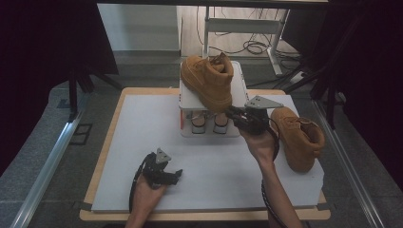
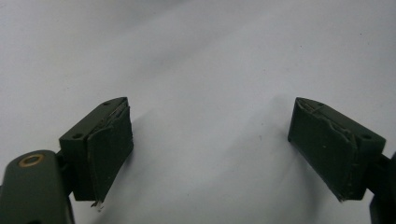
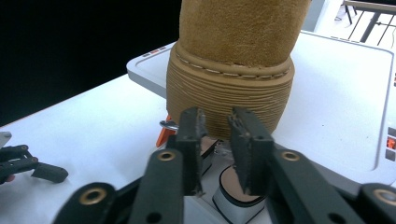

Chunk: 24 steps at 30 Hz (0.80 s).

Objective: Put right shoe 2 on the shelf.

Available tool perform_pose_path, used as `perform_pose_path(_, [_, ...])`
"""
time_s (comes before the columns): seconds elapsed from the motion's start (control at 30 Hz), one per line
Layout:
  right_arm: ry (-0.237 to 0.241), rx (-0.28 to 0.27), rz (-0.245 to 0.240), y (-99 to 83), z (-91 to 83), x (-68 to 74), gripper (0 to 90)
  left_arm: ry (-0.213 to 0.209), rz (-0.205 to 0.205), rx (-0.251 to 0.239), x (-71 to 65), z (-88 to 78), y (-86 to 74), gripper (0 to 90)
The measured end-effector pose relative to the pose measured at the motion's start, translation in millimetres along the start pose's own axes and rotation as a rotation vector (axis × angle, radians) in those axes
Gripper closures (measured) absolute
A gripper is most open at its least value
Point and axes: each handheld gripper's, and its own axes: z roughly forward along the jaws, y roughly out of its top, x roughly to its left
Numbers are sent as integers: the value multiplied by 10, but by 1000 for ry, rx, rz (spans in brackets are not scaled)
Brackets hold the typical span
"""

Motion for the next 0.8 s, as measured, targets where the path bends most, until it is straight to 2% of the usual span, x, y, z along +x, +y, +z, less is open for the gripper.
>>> perform_pose_path(0.2, [1,4,-3,-17,39,-37,865,0,0,0,0,0,0,138])
perform_pose_path(0.5, [3,4,-24,1,71,-26,876,-1,-2,-1,-1,1,0,138])
perform_pose_path(0.8, [22,12,-51,59,226,68,882,-1,-2,-2,-1,1,0,138])
